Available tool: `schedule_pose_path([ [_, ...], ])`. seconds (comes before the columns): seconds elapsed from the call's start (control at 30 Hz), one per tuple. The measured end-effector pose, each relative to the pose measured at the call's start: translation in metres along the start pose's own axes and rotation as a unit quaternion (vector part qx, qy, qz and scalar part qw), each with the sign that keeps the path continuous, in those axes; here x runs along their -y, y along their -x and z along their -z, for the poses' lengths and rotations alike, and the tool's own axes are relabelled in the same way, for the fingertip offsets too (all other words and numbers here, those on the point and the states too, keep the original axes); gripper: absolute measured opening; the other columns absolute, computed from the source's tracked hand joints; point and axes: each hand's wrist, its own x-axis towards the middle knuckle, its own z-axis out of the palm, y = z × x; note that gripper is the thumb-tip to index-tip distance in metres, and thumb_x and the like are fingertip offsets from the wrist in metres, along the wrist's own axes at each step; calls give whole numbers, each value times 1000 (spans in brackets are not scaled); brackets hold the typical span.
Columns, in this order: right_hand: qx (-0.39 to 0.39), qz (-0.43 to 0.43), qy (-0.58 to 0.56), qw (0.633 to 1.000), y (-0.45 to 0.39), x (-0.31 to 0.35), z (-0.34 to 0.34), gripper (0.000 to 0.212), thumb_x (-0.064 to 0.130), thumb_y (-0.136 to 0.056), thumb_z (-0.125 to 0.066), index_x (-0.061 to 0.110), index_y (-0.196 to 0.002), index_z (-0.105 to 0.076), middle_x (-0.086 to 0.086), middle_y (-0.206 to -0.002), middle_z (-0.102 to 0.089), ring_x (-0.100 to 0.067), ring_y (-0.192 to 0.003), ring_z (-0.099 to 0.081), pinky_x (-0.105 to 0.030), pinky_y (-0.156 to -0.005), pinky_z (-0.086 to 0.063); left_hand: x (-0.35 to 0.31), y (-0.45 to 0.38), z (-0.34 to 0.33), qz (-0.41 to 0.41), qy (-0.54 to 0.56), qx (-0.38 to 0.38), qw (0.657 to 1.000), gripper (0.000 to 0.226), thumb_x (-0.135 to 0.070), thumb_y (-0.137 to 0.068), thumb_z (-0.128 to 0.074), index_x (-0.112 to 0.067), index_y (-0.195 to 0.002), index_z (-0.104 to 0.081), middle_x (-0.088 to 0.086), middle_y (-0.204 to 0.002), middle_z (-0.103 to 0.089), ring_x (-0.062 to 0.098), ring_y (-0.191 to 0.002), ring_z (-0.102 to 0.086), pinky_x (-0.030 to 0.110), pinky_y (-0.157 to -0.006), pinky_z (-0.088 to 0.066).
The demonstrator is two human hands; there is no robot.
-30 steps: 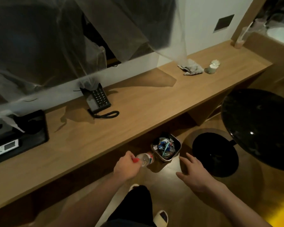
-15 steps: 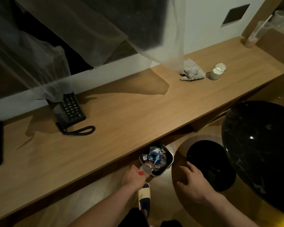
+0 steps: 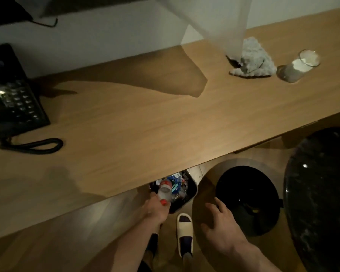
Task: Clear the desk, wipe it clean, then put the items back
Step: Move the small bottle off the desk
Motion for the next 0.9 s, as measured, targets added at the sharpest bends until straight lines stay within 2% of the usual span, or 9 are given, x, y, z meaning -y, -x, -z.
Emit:
schedule_pose_path([
  [0.13, 23, 22, 24, 999, -31, -10, -3, 77, 44, -94, -66, 37, -159, -27, 7, -171, -2, -22, -158, -6, -43, -127, -23, -7, -24, -27, 9, -5, -11, 1000, 42, -50, -86, -72, -26, -109, -46, 1, -103, -64, 23, -92, -66, 42, -83, -59],
  [0.27, 34, 46, 47, 997, -52, -22, -1, 74, 43, -95, -65, 36, -159, -28, 6, -171, -4, -23, -158, -8, -44, -127, -23, -3, -25, -59, 8, -38, 21, 999, 48, -35, -92, -69, -24, -130, -43, 5, -119, -64, 30, -113, -64, 38, -89, -52],
  [0.37, 52, 61, 55, 995, -56, -25, -2, 74, 45, -95, -63, 36, -159, -27, 5, -171, -4, -24, -158, -9, -46, -127, -23, 15, -13, -69, 20, -57, 53, 997, 58, -23, -89, -67, -30, -140, -40, 5, -122, -65, 29, -114, -64, 42, -95, -55],
  [0.43, 61, 78, 61, 993, -51, -24, -2, 74, 45, -96, -61, 35, -160, -26, 4, -172, -4, -25, -158, -9, -46, -127, -23, 20, 8, -58, 17, -54, 56, 997, 61, -21, -90, -67, -32, -142, -37, 5, -127, -64, 29, -117, -63, 39, -97, -54],
  [0.53, 62, 102, 69, 990, -35, -17, 7, 77, 42, -96, -62, 33, -161, -23, 2, -172, -5, -26, -157, -10, -43, -127, -23, 23, 53, -32, -12, -60, 31, 998, 62, -24, -89, -65, -33, -143, -37, 3, -132, -61, 26, -119, -60, 38, -100, -52],
  [0.7, 70, 138, 102, 983, 7, 5, 35, 87, 39, -95, -65, 33, -164, -12, 2, -172, -1, -28, -158, -5, -42, -127, -19, 27, 139, 22, -86, -70, -39, 993, 66, -24, -93, -65, -27, -151, -35, -4, -151, -41, 21, -136, -46, 34, -114, -41],
  [0.8, 73, 171, 126, 974, 40, 21, 45, 88, 40, -94, -65, 33, -164, -12, 2, -172, -1, -28, -158, -4, -42, -128, -17, 34, 189, 50, -106, -69, -88, 988, 66, -27, -93, -65, -26, -152, -36, -4, -157, -35, 20, -142, -39, 34, -119, -35],
  [0.9, 63, 209, 150, 964, 71, 41, 49, 84, 46, -96, -60, 33, -164, -13, 2, -172, -2, -28, -158, -3, -41, -128, -14, 48, 231, 74, -105, -44, -132, 985, 68, -32, -95, -63, -28, -156, -33, -5, -166, -22, 19, -150, -27, 36, -124, -28],
])
